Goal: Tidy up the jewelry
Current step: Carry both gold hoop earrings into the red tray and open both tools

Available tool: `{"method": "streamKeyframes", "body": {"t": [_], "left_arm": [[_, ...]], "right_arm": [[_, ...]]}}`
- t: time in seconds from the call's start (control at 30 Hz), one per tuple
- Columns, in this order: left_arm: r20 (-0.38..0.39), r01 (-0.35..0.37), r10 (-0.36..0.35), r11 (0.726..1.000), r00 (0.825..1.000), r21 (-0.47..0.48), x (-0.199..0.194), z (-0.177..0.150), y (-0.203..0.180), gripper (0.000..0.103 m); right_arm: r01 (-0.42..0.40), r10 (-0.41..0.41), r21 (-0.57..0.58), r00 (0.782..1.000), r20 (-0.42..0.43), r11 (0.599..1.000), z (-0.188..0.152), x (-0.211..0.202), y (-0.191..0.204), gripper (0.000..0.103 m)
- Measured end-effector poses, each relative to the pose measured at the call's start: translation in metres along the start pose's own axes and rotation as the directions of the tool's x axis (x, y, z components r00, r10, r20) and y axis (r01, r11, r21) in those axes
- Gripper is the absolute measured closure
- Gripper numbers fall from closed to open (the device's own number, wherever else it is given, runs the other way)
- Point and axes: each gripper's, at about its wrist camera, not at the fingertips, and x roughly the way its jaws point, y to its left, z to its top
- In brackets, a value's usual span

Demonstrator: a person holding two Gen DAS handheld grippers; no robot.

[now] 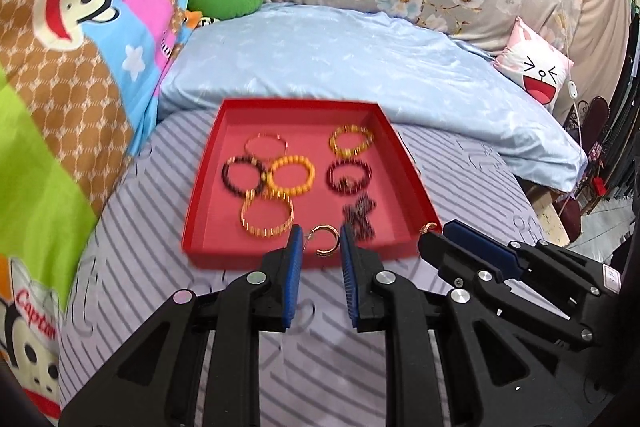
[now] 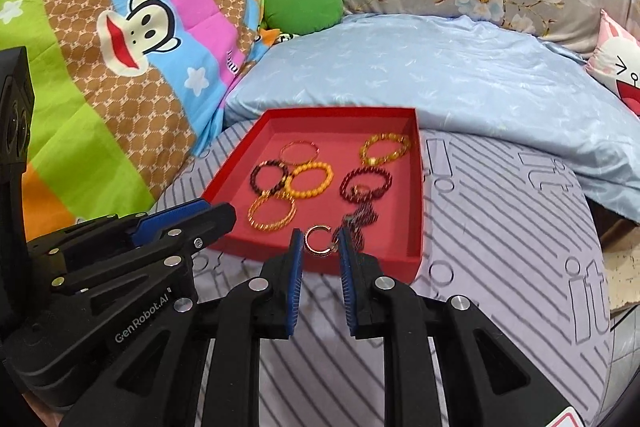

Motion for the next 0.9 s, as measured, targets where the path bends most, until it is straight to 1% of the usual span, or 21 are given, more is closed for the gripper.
{"method": "streamKeyframes", "body": {"t": [0.3, 0.5, 0.7, 0.9], "left_arm": [[0.012, -0.018, 0.018, 1.0, 1.0, 0.0, 0.041, 0.042, 0.006, 0.085], [0.011, -0.036, 0.036, 0.999, 0.999, 0.0, 0.068, 0.061, 0.012, 0.085], [-0.015, -0.051, 0.051, 0.999, 0.999, -0.006, 0.095, 0.068, 0.021, 0.085], [-0.051, -0.07, 0.069, 0.998, 0.996, -0.011, 0.12, 0.065, 0.027, 0.085]], "right_arm": [[0.028, -0.028, 0.013, 1.0, 0.004, 1.0, 0.04, 0.044, -0.015, 0.086], [0.038, -0.038, 0.015, 0.999, -0.009, 0.999, 0.055, 0.072, -0.022, 0.086], [0.04, -0.039, 0.017, 0.998, -0.039, 0.999, 0.061, 0.099, -0.027, 0.086], [0.039, -0.037, 0.028, 0.997, -0.069, 0.999, 0.062, 0.122, -0.031, 0.086]]}}
